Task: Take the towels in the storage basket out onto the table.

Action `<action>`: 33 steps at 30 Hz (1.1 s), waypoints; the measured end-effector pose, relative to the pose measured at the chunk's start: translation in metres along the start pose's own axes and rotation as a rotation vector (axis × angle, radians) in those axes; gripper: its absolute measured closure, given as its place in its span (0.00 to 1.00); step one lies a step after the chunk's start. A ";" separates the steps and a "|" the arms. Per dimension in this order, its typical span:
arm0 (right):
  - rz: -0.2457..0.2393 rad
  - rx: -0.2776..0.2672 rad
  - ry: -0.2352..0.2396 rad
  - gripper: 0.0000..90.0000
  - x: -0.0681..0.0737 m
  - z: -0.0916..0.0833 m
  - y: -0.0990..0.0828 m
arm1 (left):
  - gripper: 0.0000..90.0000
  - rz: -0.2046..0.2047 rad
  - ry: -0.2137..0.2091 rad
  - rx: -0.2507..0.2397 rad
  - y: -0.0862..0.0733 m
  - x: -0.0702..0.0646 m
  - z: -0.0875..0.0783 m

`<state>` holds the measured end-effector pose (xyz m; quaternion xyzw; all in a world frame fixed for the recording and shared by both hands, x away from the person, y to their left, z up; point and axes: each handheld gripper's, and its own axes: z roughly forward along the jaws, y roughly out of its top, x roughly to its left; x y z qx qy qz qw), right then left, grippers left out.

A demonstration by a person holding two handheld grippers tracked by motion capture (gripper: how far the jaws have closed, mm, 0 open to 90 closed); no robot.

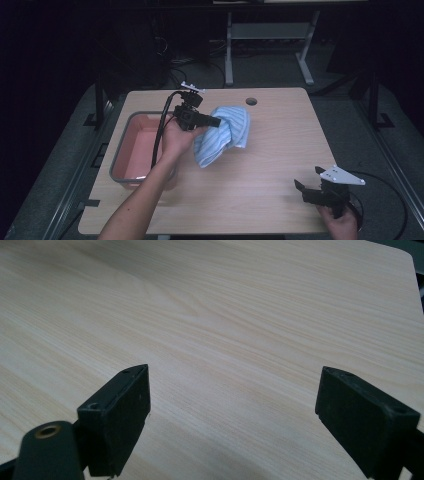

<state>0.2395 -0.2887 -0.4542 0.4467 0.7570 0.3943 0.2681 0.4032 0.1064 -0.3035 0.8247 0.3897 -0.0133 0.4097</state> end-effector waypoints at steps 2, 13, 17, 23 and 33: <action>-0.001 0.001 0.001 0.15 0.002 0.000 0.000 | 0.87 0.003 -0.002 0.006 0.000 -0.001 0.004; -0.001 0.003 0.004 0.15 0.002 0.001 0.000 | 0.86 0.006 -0.013 0.030 -0.001 -0.006 0.027; -0.004 0.002 0.004 0.15 0.002 0.001 0.000 | 0.86 0.006 -0.020 0.036 -0.001 -0.006 0.034; -0.005 0.002 0.006 0.15 0.001 0.001 0.000 | 0.86 0.005 -0.021 0.040 -0.001 -0.008 0.043; -0.005 0.002 0.002 0.15 0.002 -0.001 0.001 | 0.86 -0.010 -0.030 0.039 -0.003 -0.008 0.057</action>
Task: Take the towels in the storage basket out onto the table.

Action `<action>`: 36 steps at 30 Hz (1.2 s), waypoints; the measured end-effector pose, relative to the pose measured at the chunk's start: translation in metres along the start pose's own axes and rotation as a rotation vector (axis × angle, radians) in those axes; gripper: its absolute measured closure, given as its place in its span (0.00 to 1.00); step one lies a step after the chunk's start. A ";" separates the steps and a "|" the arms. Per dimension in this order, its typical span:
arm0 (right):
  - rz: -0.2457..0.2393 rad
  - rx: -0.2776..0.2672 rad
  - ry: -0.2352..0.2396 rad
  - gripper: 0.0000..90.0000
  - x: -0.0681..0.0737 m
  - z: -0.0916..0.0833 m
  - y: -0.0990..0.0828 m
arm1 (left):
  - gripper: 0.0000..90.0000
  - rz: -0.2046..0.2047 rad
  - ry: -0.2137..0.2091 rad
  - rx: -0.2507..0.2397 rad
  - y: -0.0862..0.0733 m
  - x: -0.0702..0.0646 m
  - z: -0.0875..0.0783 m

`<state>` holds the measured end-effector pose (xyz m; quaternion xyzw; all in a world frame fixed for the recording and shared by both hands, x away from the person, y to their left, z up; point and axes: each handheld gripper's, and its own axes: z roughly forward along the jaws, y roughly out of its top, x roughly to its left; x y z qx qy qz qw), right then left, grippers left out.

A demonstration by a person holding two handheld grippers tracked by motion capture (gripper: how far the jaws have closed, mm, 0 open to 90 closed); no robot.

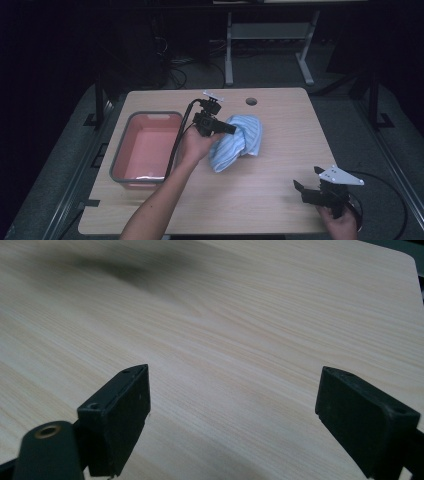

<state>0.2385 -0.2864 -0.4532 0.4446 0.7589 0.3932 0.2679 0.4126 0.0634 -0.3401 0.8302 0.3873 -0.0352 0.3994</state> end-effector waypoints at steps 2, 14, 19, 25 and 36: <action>0.003 -0.002 0.001 0.15 0.000 -0.001 -0.001 | 0.86 -0.003 -0.003 -0.007 0.000 -0.001 0.003; 0.001 0.006 0.000 0.15 0.000 -0.002 -0.002 | 0.86 -0.004 -0.024 0.020 -0.006 -0.008 0.035; 0.006 0.008 0.002 0.15 -0.001 -0.001 -0.002 | 0.86 -0.013 -0.024 0.038 -0.011 -0.009 0.047; -0.005 0.010 0.006 0.15 0.000 0.001 -0.002 | 0.84 -0.035 -0.047 0.043 -0.018 -0.009 0.058; -0.006 0.011 0.008 0.15 0.000 0.001 -0.002 | 0.84 -0.027 -0.037 0.057 -0.022 -0.011 0.069</action>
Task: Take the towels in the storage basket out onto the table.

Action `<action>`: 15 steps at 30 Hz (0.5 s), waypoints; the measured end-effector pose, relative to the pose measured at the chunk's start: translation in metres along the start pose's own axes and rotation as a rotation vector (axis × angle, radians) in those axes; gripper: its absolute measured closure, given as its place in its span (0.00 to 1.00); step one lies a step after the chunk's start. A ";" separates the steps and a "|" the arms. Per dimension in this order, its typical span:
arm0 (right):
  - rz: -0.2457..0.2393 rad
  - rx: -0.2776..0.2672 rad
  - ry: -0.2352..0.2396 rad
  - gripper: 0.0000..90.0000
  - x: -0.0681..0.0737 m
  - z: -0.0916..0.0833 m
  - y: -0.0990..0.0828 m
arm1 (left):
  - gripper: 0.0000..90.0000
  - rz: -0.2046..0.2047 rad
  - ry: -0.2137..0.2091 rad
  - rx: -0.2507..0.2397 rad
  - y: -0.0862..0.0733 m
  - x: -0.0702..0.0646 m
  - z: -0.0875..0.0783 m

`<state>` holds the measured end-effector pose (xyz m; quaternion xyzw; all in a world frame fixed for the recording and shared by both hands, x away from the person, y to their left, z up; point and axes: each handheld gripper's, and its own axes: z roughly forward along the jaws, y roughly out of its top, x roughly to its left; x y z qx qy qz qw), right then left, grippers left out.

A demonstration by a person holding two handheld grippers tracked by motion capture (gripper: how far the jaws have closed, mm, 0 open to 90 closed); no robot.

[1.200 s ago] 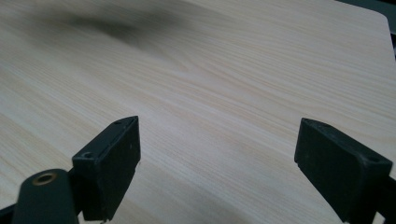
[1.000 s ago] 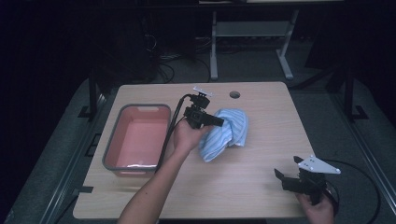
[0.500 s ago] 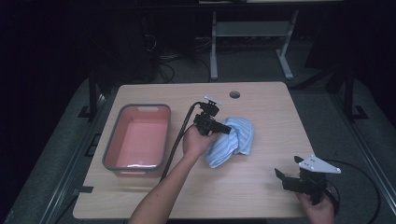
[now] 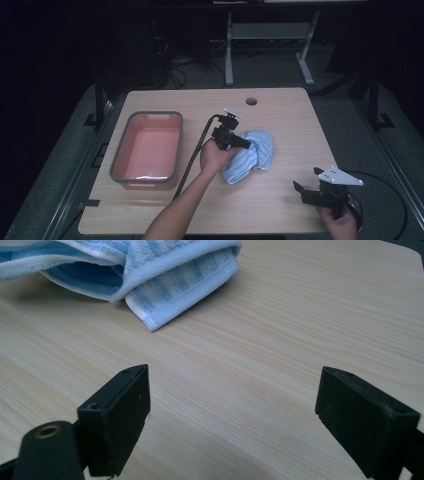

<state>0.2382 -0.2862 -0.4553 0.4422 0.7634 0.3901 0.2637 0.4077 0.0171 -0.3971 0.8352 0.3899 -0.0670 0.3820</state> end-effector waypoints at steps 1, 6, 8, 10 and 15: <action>-0.002 0.001 0.000 0.15 0.000 0.000 0.000 | 0.84 0.001 0.002 0.003 -0.001 0.000 0.001; 0.001 0.003 0.000 0.15 0.000 0.001 0.000 | 0.83 0.009 -0.009 0.023 -0.003 -0.001 0.006; -0.002 0.001 0.002 0.15 0.001 0.001 0.000 | 0.83 0.006 -0.009 0.019 -0.004 -0.002 0.007; 0.000 0.001 0.001 0.15 0.001 0.001 0.000 | 0.81 0.015 -0.007 0.028 -0.005 -0.002 0.006; -0.002 0.009 0.001 0.15 0.001 0.003 0.000 | 0.72 0.022 0.006 0.031 -0.009 -0.003 0.005</action>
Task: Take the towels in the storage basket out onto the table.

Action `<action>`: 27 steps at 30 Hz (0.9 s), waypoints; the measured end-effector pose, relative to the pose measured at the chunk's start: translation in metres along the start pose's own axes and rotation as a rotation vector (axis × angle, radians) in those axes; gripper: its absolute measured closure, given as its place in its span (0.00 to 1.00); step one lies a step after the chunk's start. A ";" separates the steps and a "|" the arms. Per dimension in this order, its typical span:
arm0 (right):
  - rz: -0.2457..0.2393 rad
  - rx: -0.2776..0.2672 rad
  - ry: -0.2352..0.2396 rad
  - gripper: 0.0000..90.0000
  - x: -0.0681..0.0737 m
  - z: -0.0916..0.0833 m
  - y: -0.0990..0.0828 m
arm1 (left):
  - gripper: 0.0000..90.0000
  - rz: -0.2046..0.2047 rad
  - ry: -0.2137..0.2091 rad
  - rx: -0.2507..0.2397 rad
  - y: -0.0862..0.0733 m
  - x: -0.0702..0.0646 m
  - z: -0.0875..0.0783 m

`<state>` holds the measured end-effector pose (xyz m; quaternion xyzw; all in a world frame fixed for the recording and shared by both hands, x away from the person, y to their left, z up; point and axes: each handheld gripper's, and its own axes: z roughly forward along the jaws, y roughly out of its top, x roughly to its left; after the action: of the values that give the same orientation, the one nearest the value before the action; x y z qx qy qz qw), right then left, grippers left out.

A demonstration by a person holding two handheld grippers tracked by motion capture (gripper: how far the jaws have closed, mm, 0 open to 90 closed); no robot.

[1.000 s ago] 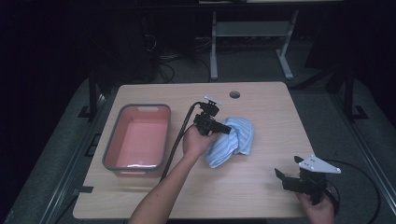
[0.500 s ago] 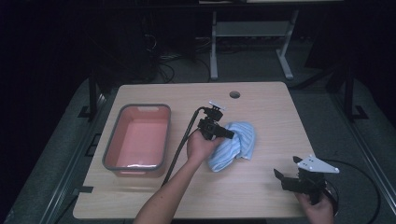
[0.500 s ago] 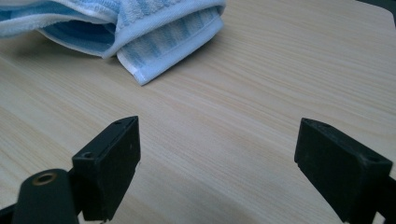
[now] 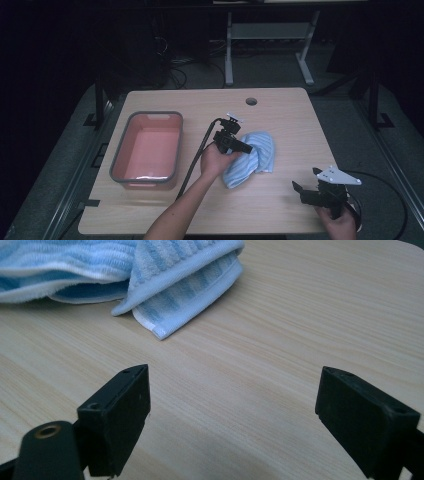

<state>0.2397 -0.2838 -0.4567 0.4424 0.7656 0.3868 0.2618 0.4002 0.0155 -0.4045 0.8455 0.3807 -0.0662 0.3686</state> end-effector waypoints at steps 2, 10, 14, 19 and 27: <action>0.000 -0.004 0.001 0.15 0.001 -0.001 0.000 | 0.69 -0.010 -0.009 -0.014 -0.002 0.000 -0.001; 0.005 -0.003 0.002 0.15 0.001 0.001 0.001 | 0.51 -0.023 -0.006 -0.036 -0.007 0.000 -0.009; 0.000 0.002 0.005 0.15 0.002 0.002 0.001 | 0.49 -0.028 -0.008 -0.049 -0.009 0.000 -0.012; 0.002 0.005 0.004 0.15 0.002 0.003 0.001 | 0.49 -0.027 -0.012 -0.057 -0.013 -0.002 -0.017; 0.003 0.004 0.002 0.15 0.000 0.002 0.001 | 0.49 -0.029 -0.014 -0.067 -0.020 0.001 -0.028</action>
<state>0.2416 -0.2825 -0.4573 0.4439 0.7659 0.3859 0.2595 0.3826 0.0439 -0.3962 0.8267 0.3921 -0.0649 0.3983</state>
